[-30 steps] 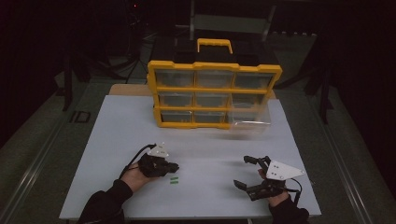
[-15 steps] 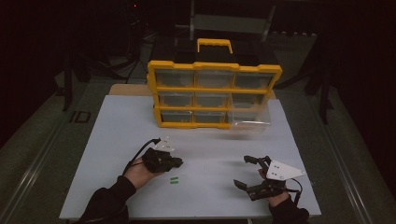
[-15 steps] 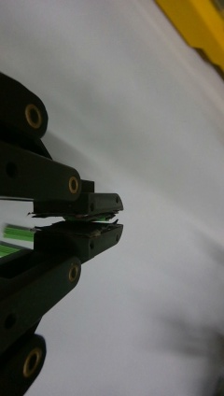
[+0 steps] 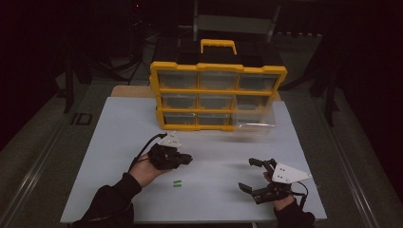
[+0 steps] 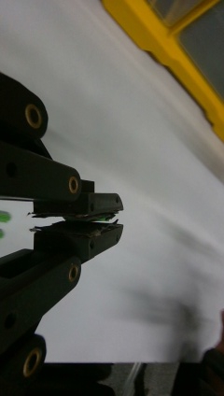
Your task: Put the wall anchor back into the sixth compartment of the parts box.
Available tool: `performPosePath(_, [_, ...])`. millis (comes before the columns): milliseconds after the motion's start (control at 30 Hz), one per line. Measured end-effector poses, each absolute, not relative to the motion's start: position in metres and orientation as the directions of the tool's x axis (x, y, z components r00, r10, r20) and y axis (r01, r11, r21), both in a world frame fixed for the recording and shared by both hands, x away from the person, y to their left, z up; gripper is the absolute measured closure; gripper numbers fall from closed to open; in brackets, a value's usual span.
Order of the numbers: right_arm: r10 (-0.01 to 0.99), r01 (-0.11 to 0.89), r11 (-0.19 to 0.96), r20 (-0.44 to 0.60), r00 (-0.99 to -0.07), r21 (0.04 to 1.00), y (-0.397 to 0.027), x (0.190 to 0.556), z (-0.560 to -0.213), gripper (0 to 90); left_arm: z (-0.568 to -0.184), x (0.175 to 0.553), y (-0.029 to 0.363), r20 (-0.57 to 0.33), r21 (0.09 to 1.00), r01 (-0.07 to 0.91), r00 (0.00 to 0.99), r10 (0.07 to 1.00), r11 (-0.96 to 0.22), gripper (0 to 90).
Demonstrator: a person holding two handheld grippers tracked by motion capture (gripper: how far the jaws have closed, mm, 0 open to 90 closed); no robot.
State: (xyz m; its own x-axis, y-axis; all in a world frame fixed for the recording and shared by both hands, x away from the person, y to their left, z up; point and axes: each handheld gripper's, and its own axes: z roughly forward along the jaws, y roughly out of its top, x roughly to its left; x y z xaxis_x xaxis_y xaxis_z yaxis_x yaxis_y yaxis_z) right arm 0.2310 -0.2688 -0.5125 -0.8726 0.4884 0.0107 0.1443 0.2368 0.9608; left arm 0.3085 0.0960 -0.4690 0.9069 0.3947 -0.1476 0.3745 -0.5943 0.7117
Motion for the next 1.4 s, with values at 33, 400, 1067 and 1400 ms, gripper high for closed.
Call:
performPosePath(33, [0.488,0.143,0.238,0.009,-0.873,0.961,-0.269,0.231,-0.513,10.4,-0.467,0.309,0.094,-0.145,0.714,0.372,0.908,0.394,-0.594,83.5])
performPosePath(400, [0.488,0.154,0.232,0.022,-0.873,0.960,-0.269,0.232,-0.514,10.4,-0.446,0.318,0.077,-0.121,0.724,0.340,0.919,0.375,-0.600,83.5])
performPosePath(1067, [0.490,0.155,0.222,0.027,-0.871,0.963,-0.270,0.232,-0.514,10.4,-0.420,0.334,0.061,-0.113,0.735,0.342,0.913,0.391,-0.586,83.5])
performPosePath(1400, [0.491,0.155,0.223,0.026,-0.871,0.962,-0.271,0.232,-0.514,10.4,-0.393,0.344,0.051,-0.102,0.760,0.324,0.916,0.389,-0.564,83.4])
